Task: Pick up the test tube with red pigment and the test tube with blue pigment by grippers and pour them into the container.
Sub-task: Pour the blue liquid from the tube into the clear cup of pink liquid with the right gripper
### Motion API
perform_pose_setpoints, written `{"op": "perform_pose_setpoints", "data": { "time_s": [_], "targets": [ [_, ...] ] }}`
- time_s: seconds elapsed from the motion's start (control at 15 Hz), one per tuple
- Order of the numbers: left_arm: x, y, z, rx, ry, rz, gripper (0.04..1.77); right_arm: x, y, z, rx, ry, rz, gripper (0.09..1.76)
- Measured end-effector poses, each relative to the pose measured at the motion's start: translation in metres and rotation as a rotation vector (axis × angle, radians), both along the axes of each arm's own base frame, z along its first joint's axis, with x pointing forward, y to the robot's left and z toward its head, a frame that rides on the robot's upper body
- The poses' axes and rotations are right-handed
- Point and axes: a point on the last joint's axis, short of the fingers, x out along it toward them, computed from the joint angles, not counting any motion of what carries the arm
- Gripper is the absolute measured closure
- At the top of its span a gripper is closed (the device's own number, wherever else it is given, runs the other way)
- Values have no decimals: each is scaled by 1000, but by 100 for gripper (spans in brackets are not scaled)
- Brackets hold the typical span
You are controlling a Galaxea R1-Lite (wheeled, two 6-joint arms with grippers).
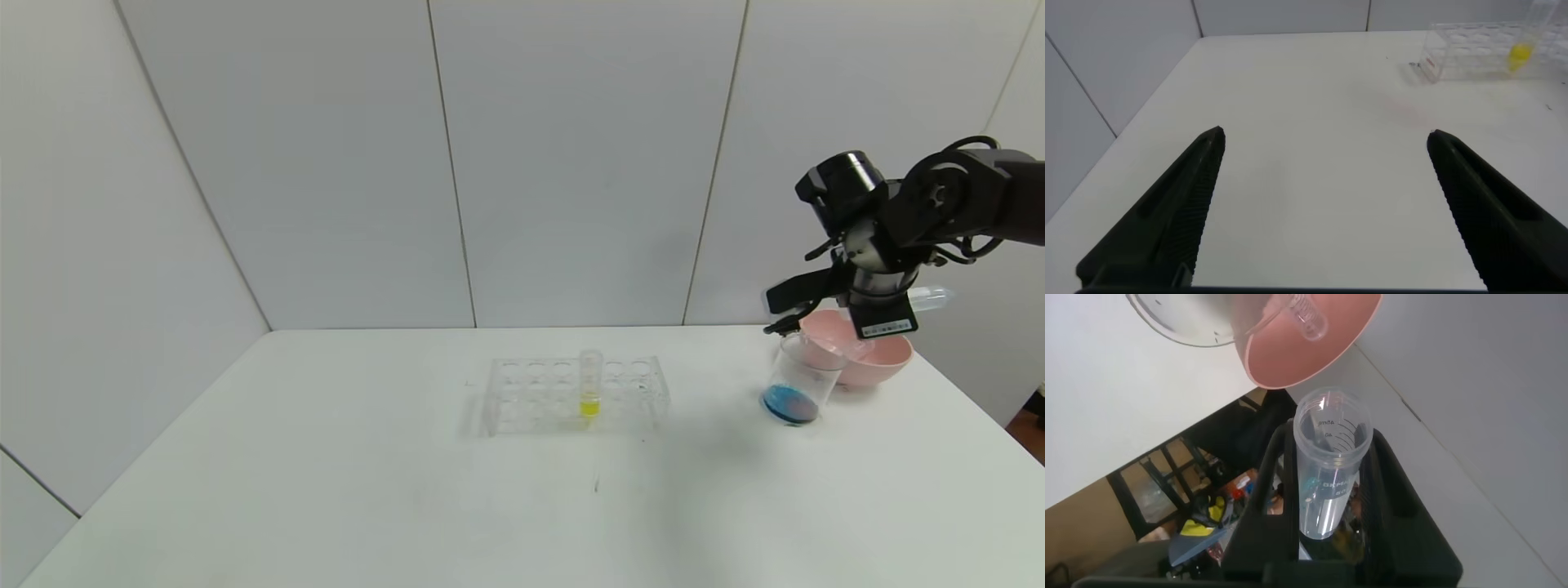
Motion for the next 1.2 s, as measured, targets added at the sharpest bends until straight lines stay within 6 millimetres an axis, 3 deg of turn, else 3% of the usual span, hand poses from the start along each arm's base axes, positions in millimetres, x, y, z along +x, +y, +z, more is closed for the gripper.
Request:
{"op": "perform_pose_setpoints", "data": {
  "time_s": [0.33,0.67,1.0,1.2],
  "targets": [
    [0,0,0,0,0,0,5,-2,7,0,-18,3,7,136],
    [0,0,0,0,0,0,5,-5,1,5,20,-14,-7,136],
    [0,0,0,0,0,0,5,-7,-22,9,441,-55,6,136],
    [0,0,0,0,0,0,5,-9,-36,14,825,-107,-86,136]
  ]
}}
